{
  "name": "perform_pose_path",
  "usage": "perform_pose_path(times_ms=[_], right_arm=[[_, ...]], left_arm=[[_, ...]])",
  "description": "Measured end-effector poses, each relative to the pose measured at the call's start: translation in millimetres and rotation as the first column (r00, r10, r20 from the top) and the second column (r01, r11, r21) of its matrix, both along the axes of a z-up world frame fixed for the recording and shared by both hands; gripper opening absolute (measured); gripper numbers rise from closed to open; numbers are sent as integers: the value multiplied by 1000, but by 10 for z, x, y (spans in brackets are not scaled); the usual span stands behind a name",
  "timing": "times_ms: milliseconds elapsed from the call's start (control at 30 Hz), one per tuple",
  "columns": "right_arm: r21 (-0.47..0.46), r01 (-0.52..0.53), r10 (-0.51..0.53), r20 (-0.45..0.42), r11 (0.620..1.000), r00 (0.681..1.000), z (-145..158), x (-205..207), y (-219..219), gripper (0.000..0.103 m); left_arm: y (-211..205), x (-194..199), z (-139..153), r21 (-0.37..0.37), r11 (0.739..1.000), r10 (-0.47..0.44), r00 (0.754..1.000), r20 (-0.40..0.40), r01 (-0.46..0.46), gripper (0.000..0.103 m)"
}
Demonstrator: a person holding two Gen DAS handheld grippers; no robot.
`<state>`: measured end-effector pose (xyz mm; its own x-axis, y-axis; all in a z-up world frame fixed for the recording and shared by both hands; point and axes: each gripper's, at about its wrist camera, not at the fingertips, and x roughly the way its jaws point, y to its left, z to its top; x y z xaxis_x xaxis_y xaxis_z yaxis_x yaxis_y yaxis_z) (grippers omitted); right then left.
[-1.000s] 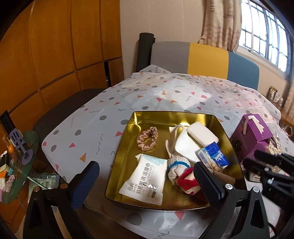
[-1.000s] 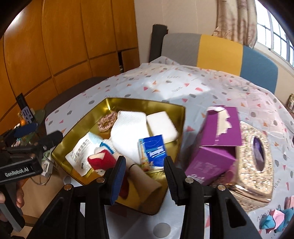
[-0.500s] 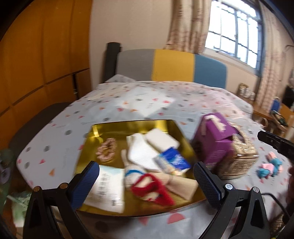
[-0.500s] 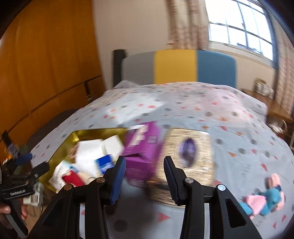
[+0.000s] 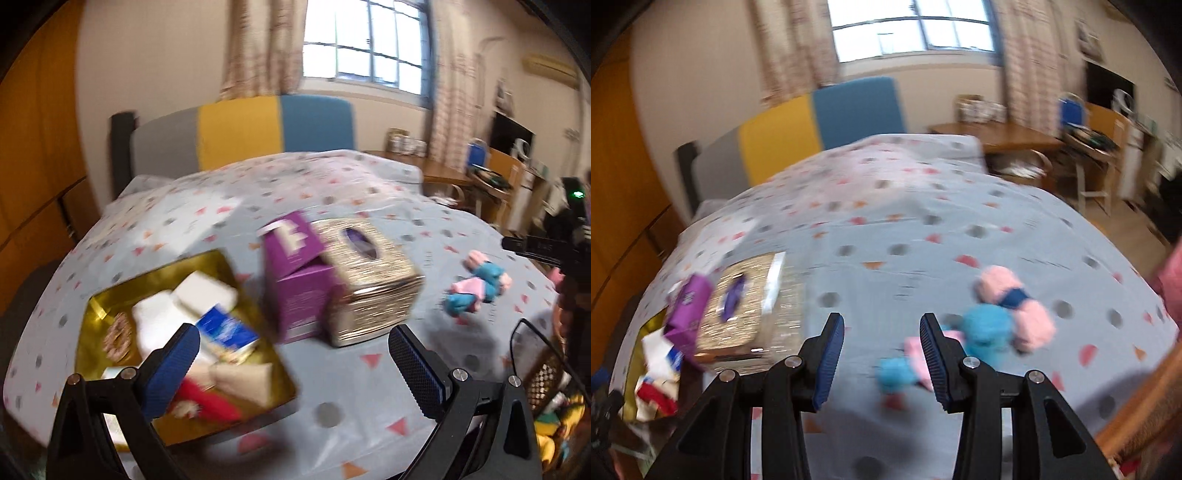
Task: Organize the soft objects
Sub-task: 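Move both tools over the blue bear and pink towel roll, then grasp the blue plush bear with the left tool while the right tool grasps the pink towel roll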
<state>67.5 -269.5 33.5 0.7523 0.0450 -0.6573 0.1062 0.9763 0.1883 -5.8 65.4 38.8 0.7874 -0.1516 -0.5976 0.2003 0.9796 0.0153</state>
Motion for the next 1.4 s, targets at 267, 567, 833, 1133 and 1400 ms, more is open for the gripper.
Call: perform_pose_path(times_ms=[267,567,833,1133,1400], right_arm=[[27,181,-181,-8,983,983,-14,-225,-642,43],[46,253,-253,-14,966,967,-33,-341,-950,43],[61,286,-286,-6,956,958,-23,-407,-1107,43],[90,317,-316,-25,944,948,-96,-457,-1312,43],[104,306,-303,-45,946,952,-127,-430,-1422,43]], left_arm=[[-790,123,104,22,973,-229,973,-9,229,103],[-1477,257,39,65,931,-357,932,-60,360,102],[-2002,481,-158,68,884,-452,883,-129,462,96],[-2645,844,-660,115,818,-525,813,-251,564,80],[-3060,1244,-985,136,800,-526,792,-311,585,78]])
